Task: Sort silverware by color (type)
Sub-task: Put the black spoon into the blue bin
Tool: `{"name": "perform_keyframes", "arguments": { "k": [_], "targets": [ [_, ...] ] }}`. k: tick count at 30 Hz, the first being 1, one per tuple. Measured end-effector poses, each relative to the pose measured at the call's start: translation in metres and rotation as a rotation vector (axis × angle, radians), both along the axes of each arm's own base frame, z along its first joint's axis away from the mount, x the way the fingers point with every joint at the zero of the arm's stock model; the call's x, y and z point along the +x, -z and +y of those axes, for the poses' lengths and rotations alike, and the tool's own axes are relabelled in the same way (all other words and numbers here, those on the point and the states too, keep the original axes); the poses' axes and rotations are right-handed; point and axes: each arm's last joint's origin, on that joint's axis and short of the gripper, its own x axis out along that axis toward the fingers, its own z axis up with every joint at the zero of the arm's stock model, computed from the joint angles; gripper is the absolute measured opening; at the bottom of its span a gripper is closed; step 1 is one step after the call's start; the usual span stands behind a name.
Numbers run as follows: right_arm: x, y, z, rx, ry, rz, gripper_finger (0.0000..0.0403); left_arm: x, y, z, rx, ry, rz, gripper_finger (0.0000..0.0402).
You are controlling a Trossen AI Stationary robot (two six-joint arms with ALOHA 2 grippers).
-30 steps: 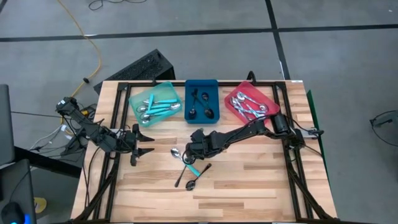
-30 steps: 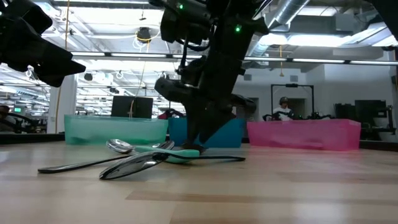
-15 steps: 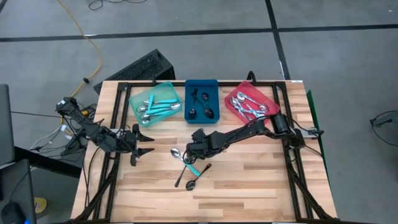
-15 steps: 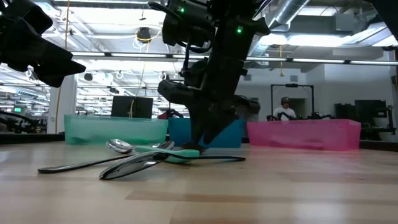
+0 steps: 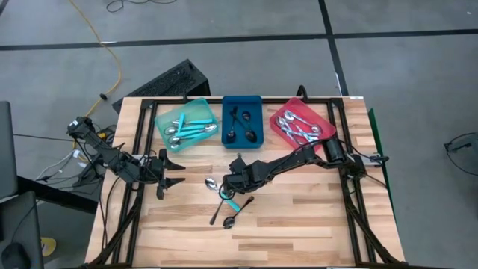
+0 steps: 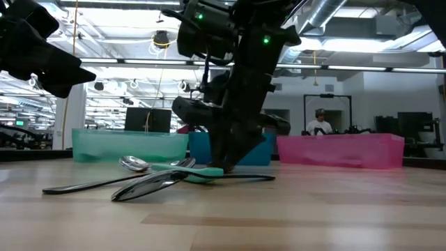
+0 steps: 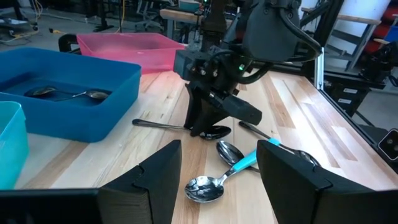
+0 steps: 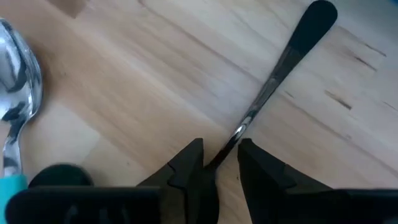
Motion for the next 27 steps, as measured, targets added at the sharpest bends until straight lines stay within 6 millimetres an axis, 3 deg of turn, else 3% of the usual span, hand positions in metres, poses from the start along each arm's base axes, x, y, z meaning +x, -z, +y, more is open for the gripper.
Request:
{"name": "perform_keyframes", "arguments": {
  "k": [8, 17, 27],
  "targets": [
    [-0.0004, 0.0007, -0.0005, 0.008, -0.024, 0.016, 0.0114, 0.0000, 0.0000, 0.0000, 0.000, 0.000, 0.000, 0.0194],
    [-0.0010, 0.0016, -0.0003, 0.006, -0.060, 0.037, 0.0023, 0.0000, 0.0000, 0.0000, -0.007, -0.002, -0.001, 0.0194],
    [-0.0023, -0.0020, 0.0030, -0.038, -0.105, 0.047, 0.0020, 0.0000, 0.0000, 0.0000, -0.007, -0.002, -0.001, 0.0194]
  ]
}}
